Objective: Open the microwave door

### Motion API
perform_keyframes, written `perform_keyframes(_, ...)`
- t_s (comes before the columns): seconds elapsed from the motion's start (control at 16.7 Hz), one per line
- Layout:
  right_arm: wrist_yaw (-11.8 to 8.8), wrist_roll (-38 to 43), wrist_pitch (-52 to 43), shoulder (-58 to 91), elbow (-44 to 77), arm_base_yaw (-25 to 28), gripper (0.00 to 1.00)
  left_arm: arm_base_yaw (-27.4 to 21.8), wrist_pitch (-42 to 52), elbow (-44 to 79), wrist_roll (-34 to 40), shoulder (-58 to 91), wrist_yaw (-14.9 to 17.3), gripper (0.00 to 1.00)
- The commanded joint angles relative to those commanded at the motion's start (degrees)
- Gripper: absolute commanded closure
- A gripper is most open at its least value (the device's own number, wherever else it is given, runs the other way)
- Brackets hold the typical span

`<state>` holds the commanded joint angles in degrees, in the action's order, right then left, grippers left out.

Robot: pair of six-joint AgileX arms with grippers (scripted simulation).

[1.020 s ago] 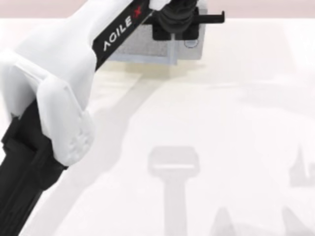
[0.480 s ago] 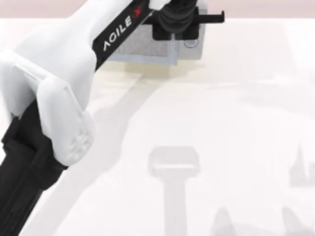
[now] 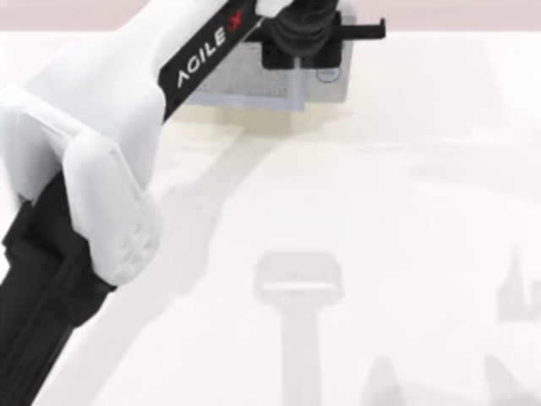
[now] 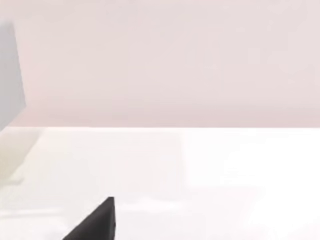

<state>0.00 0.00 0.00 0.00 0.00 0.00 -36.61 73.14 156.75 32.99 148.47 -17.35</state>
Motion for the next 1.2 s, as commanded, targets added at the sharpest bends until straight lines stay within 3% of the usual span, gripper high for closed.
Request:
perform_keyframes(0.36,0.0,0.0,0.0,0.0,0.0,0.0,0.0,-0.4,-0.8,-0.9,-0.1,-0.3,0.2,1.0)
perform_keyframes(0.84,0.0,0.0,0.0,0.0,0.0,0.0,0.0,0.2,-10.9,-21.1,-4.7,-11.0,1.9,1.0)
perform_keyframes(1.2,0.0,0.0,0.0,0.0,0.0,0.0,0.0,0.3,-12.6,-23.8,-5.4,-12.7,2.3,1.0)
